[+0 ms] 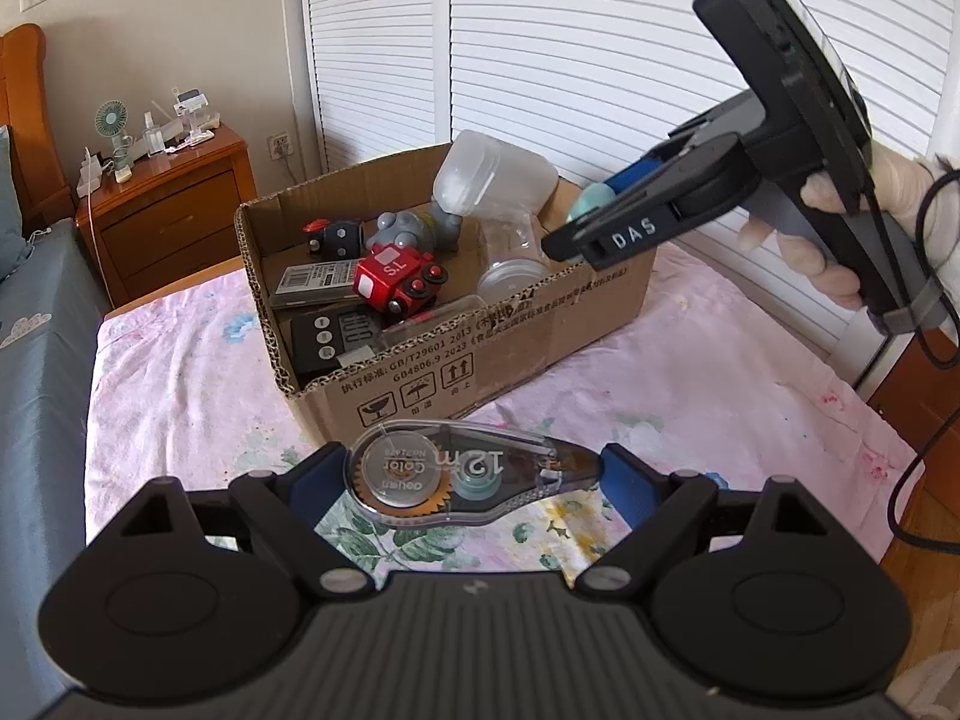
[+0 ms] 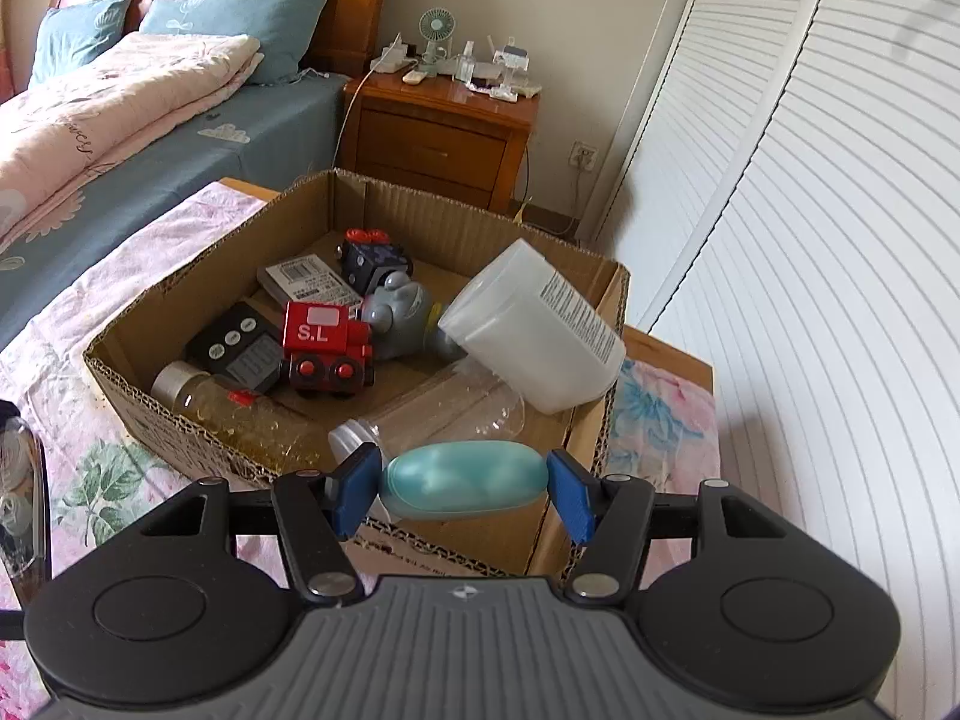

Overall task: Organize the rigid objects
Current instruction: 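Carry the tape and green case into the box and open both grippers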

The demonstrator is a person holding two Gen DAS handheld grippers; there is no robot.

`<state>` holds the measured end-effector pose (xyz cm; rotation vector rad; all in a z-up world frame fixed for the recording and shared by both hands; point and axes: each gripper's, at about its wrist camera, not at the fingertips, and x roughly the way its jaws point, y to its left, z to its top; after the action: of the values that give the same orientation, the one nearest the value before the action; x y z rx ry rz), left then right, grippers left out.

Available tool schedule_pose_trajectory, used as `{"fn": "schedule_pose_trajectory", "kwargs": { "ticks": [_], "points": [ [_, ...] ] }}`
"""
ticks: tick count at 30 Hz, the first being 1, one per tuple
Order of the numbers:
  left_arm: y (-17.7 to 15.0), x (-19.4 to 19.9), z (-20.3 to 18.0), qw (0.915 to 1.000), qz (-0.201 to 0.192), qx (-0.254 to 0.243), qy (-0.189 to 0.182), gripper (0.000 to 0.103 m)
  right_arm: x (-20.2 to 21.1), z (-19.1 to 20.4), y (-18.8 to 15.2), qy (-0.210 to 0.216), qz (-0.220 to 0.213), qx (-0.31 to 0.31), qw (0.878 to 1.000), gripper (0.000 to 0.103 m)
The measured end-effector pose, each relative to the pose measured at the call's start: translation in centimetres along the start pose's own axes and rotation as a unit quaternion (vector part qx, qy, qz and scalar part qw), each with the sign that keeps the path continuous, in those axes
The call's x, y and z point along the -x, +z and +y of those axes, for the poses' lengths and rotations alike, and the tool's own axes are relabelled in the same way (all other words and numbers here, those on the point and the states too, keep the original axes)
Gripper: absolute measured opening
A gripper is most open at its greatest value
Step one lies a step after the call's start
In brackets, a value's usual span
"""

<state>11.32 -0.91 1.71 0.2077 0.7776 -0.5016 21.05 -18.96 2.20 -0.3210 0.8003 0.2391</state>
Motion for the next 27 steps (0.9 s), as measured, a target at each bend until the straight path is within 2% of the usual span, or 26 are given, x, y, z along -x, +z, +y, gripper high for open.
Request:
{"fn": "schedule_pose_trajectory", "kwargs": {
  "ticks": [5,8,11,13,16,23,27],
  "points": [
    [0.6,-0.1,0.3,1.0,-0.004,0.002,-0.002,0.089,0.4,0.3,0.1,-0.001,-0.006,0.003,1.0,0.066],
    [1.1,-0.2,0.6,1.0,-0.006,0.002,0.002,0.089,0.7,0.4,0.2,-0.001,-0.01,0.004,1.0,0.072],
    [1.7,-0.2,0.8,0.9999,-0.01,0.003,0.005,0.089,1.0,0.6,0.1,0.001,-0.014,0.005,1.0,0.083],
    [2.2,-0.2,0.9,0.9999,-0.012,0.002,0.004,0.089,1.3,0.7,0.0,0.003,-0.018,0.002,1.0,0.096],
    [3.1,-0.1,1.0,0.9997,-0.02,-0.006,0.01,0.089,1.8,0.9,-0.3,0.008,-0.023,-0.005,1.0,0.103],
    [5.9,-0.9,1.5,0.9993,-0.033,-0.008,0.018,0.089,2.8,1.2,-1.7,0.005,-0.015,-0.032,0.999,0.103],
    [8.2,-2.6,2.5,0.9995,-0.027,0.001,0.018,0.089,3.4,1.8,-2.7,-0.006,-0.009,-0.044,0.999,0.103]
  ]
}}
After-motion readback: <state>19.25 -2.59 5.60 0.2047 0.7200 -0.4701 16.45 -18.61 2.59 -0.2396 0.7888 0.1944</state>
